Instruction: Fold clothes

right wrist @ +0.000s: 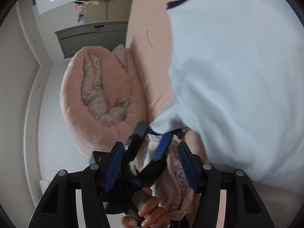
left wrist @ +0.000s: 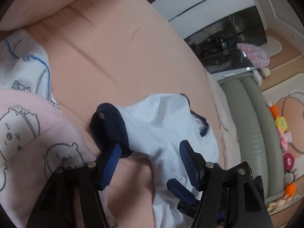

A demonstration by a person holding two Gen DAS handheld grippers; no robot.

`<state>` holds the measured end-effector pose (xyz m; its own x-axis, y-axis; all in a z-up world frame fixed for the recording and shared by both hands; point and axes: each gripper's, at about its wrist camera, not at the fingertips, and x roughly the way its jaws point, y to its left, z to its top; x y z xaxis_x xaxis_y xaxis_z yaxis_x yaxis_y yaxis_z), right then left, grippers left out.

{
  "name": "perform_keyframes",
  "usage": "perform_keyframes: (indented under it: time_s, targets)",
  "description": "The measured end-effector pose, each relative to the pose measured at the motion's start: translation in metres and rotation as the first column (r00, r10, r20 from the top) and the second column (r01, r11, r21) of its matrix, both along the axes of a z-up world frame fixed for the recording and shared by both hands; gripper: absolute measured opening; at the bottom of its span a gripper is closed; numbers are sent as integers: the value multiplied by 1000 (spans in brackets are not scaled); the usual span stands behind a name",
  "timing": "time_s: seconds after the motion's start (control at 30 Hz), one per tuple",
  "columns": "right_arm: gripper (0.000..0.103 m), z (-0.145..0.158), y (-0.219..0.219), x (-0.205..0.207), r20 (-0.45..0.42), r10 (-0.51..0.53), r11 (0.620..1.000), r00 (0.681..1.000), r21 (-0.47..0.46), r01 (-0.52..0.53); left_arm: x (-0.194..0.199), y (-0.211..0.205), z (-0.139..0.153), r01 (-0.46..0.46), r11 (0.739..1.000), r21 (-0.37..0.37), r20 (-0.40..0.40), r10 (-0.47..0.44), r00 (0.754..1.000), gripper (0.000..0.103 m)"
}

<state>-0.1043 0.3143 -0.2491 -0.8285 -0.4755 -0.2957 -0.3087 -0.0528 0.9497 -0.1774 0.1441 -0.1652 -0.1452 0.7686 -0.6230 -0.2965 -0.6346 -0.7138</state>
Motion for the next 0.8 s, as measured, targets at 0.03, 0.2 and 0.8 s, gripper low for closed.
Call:
perform_keyframes:
  time_s: [0.03,0.2,0.8]
  targets:
    - [53,-1,-1,0,13,-20,1000,1000,5,20,0,-3,-2,-3,1000,-2,-4,3,1000,61]
    - [42,-2,-7,-10,73,-90,995,993,58,86,-1,-17,-8,-80,997,0,16,80,997,41]
    - [36,-31,-9,-38,157,-239,967,958,-55,250,-12,-19,-14,-161,986,39,97,157,983,33]
